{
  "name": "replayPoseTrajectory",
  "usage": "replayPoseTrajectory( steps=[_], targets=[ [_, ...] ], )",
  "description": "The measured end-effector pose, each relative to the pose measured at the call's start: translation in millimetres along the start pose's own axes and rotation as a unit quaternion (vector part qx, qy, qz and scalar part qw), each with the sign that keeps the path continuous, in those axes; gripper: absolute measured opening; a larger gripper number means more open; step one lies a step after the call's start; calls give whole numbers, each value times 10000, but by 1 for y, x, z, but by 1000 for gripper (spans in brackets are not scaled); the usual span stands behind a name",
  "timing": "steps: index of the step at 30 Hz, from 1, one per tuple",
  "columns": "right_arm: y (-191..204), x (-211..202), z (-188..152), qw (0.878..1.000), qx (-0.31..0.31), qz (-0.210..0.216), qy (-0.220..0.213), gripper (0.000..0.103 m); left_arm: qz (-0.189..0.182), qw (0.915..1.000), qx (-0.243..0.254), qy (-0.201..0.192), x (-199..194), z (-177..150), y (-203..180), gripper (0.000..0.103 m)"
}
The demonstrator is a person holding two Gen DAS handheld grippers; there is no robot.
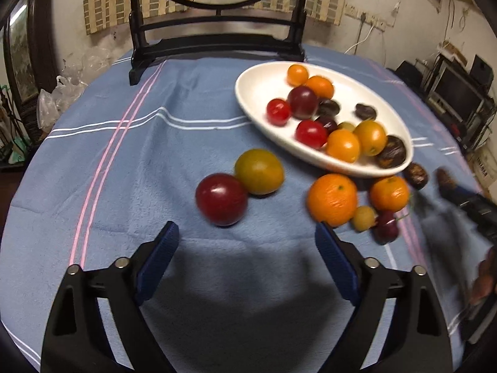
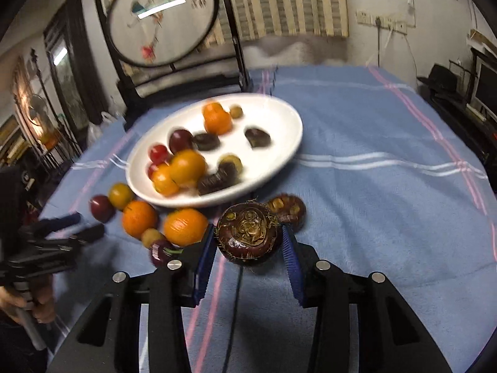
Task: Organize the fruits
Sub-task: 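Grasp a dark red plum with the left gripper while the right gripper holds the dried fruit, then carry both fruits over the plate and open both grippers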
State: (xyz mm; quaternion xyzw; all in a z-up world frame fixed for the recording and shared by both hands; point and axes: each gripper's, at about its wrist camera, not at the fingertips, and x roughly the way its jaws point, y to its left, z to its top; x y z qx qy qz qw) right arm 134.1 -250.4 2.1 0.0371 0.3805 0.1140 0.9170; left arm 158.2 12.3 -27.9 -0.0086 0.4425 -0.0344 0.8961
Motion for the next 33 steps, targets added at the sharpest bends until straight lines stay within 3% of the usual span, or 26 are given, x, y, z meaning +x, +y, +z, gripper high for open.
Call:
replayPoseTrajectory(
  steps=[2,8,12,16,23,27,33],
  targets=[
    [3,-10,2,9997,-46,165,-168,43,134,9998,-31,109,9,3,2,72],
    [7,-19,4,9989,-132,382,-239,43,144,9994,-290,149,25,12,10,60],
    [8,-18,4,9990,-143,357,-216,43,192,9993,-311,68,29,15,13,38],
    [10,-16,0,9990,-193,308,-250,43,131,9992,-368,70,20,12,15,38],
    [5,-7,3,9995,-21,273,-177,43,-38,9994,-182,-307,-22,13,4,38],
    [11,-15,13,9987,13,371,-337,43,-284,9982,86,-524,-41,28,-19,38],
    [33,-15,45,9951,-593,350,-708,43,-500,9953,366,-744,-40,62,-54,38]
  ],
)
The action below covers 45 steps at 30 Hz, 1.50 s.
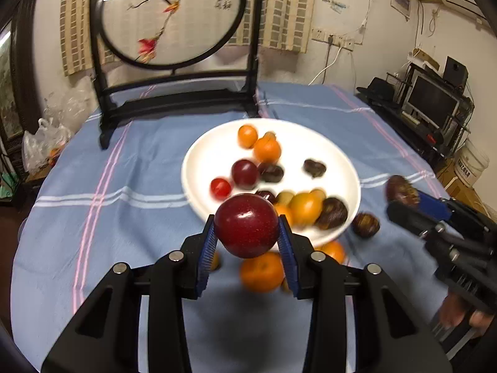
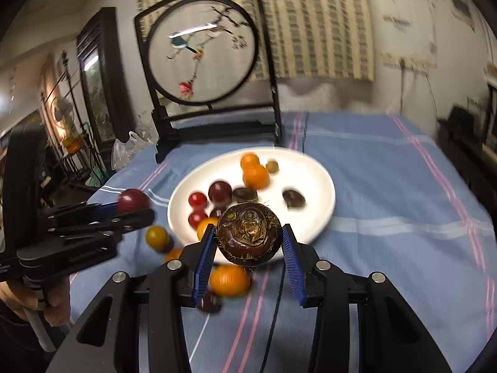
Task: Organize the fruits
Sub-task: 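Carry both fruits over the plate and open both grippers, then grasp another dried fruit with the right gripper while the left gripper grasps an olive-green tomato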
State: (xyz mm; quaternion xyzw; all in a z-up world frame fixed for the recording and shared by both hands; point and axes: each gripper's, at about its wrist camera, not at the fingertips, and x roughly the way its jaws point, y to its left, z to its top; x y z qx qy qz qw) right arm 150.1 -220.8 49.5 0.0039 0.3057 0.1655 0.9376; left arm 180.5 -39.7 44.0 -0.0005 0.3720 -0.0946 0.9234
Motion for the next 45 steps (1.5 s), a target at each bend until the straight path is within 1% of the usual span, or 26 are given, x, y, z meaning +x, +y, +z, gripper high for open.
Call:
replayPoseTrajectory(
  steps=[2,4,7,10,13,14,15,16,17,18,19,21,24,29,30,31,35,37,40,43,45],
  targets=[
    [2,11,8,9999,-120,7,38,43,-24,10000,-8,-16,11,9,-5,38],
    [3,27,14,9997,-208,-6,145,43,35,10000,-54,38,26,17,-6,38],
    [1,50,19,9990,-271,-178,302,43,68,9996,-193,213,50,24,-3,38],
    [-3,72,21,9982,-237,-225,511,43,148,9990,-223,348,70,30,1,38],
    [-6,87,22,9976,-152,-225,631,44,196,9986,-255,431,82,34,2,38],
    [-7,91,23,9974,-125,-211,672,45,231,9983,-270,455,84,35,2,37],
    [-9,94,24,9974,-85,-226,684,50,313,9979,-323,475,85,36,3,39],
    [-10,94,24,9974,-55,-267,673,54,328,9978,-391,433,83,37,6,41],
    [-13,94,24,9973,-2,-335,657,60,316,9978,-425,402,81,37,7,48],
    [-16,91,24,9972,79,-359,644,63,294,9979,-478,337,76,37,9,58],
    [-21,87,24,9975,210,-316,595,63,291,9979,-522,258,70,36,11,62],
    [-26,76,22,9976,327,-306,528,65,291,9982,-507,90,57,33,12,64],
    [-35,54,16,9975,447,-357,419,70,362,9985,-406,1,41,25,10,72],
    [-48,23,0,9964,504,-544,411,70,347,9986,-386,-62,16,2,9,76],
    [-50,18,-5,9960,498,-594,445,70,352,9986,-398,-54,13,-2,10,81],
    [-51,15,-10,9956,491,-635,481,70,360,9985,-407,-42,10,-8,10,82],
    [-53,7,-29,9938,461,-771,655,70,410,9983,-417,-62,0,-27,13,82],
    [-53,8,-37,9929,449,-821,732,70,440,9982,-403,7,1,-37,15,82],
    [-51,15,-46,9911,487,-860,897,70,373,9983,-412,152,4,-47,18,82],
    [-50,27,-51,9874,486,-1005,1119,70,324,9983,-426,235,7,-56,22,82],
    [-47,35,-53,9867,459,-982,1215,71,305,9980,-464,296,11,-59,25,82]
  ],
)
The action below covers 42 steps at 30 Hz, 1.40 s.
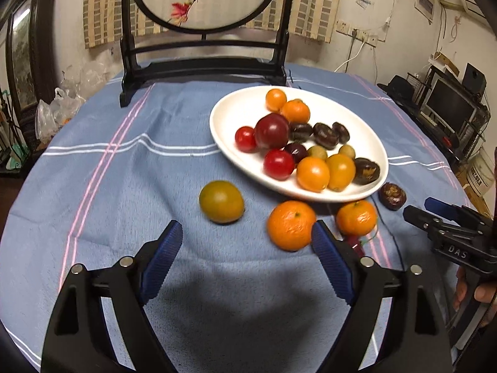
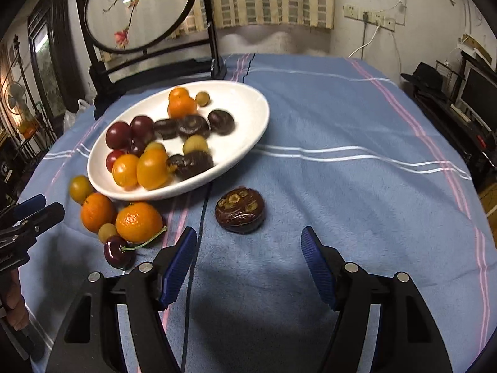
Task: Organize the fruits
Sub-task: 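Grasp another dried fruit with the right gripper while the left gripper grasps an olive-green tomato, then carry both fruits over the plate and open both grippers to release them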
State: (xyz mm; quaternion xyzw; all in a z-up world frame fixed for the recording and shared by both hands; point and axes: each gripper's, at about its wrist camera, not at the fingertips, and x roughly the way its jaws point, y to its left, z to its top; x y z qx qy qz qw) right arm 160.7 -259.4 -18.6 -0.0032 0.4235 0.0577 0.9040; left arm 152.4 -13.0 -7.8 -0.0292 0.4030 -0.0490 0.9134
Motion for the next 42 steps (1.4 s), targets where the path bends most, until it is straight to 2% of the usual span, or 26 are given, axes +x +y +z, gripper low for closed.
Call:
replayPoseTrajectory(
  steps=[6,8,11,17,20,22,27,28,32,38,41,42],
  targets=[
    [9,24,8,9994,-89,-201,274,70,-94,9999,-88,75,9,-2,8,82],
    [11,34,12,9992,-91,-197,337,68,-69,9999,-24,72,11,-4,8,83],
    [12,38,16,9994,-94,-213,251,42,-90,9999,-13,135,14,-2,8,83],
    [3,21,13,9996,224,113,118,42,-51,9997,-4,223,18,-5,8,83],
    [-1,12,10,9988,339,347,41,42,88,9995,27,290,23,-7,8,83],
    [-3,10,9,9982,384,461,31,42,144,9991,-124,368,25,-6,12,83],
    [0,3,9,9977,329,587,-39,42,296,9977,-542,264,26,-2,26,81],
    [1,0,9,9974,325,633,-76,42,312,9975,-568,295,28,-1,27,80],
    [3,-14,10,9962,292,771,-268,42,523,9968,-470,389,39,-1,23,62],
    [6,-18,11,9956,221,855,-310,42,646,9966,-245,447,51,8,12,61],
    [7,-14,10,9961,195,813,-268,42,587,9970,-117,485,60,16,10,41],
    [7,-13,10,9961,199,818,-248,42,625,9969,-83,476,61,18,9,40]
  ],
)
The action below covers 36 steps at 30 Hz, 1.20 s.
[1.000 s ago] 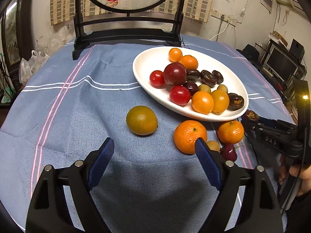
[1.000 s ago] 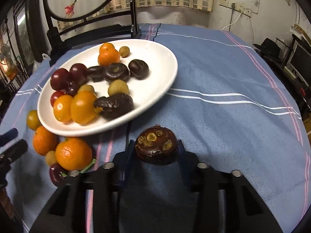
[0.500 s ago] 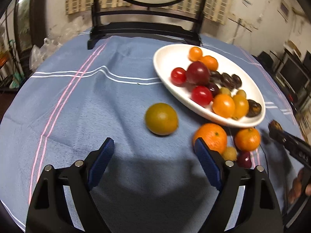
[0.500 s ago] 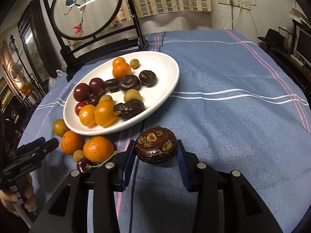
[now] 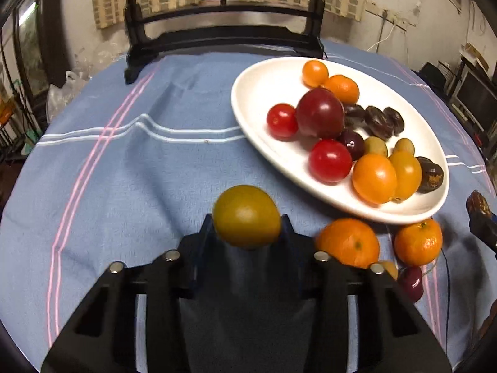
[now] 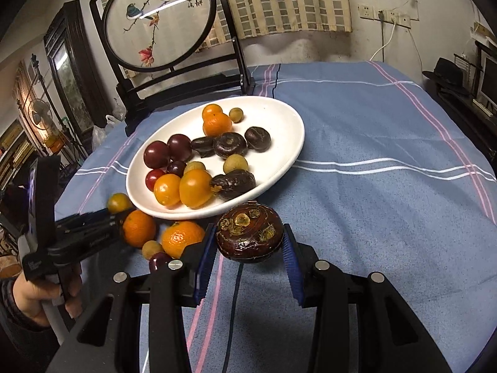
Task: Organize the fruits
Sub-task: 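Carry both fruits over the plate and open both grippers to release them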
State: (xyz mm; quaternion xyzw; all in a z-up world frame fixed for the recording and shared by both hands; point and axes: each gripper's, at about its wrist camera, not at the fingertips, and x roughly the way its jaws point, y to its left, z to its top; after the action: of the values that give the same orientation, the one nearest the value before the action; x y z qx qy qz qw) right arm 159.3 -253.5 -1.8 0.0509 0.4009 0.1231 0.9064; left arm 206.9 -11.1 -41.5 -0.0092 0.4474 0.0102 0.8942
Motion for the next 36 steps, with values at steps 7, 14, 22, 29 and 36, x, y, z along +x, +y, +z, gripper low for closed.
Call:
replayPoseTrajectory(
  steps=[7,14,22,29,36],
  targets=[
    [1,-3,-1,9999,-39,11,-159,42,-232,9996,-174,41,-14,-9,5,40],
    [6,-10,4,9991,-25,73,-415,42,-698,9964,-35,-474,-62,1,-2,40],
    [32,-9,36,9963,-508,145,-681,42,-1048,9924,132,-636,-64,45,-37,40],
    [36,22,53,9958,-778,52,-472,42,-1059,9937,112,-339,-30,64,-53,39],
    [31,53,59,9974,-672,22,-271,48,-1016,9945,129,-204,-11,77,-62,41]
  ],
)
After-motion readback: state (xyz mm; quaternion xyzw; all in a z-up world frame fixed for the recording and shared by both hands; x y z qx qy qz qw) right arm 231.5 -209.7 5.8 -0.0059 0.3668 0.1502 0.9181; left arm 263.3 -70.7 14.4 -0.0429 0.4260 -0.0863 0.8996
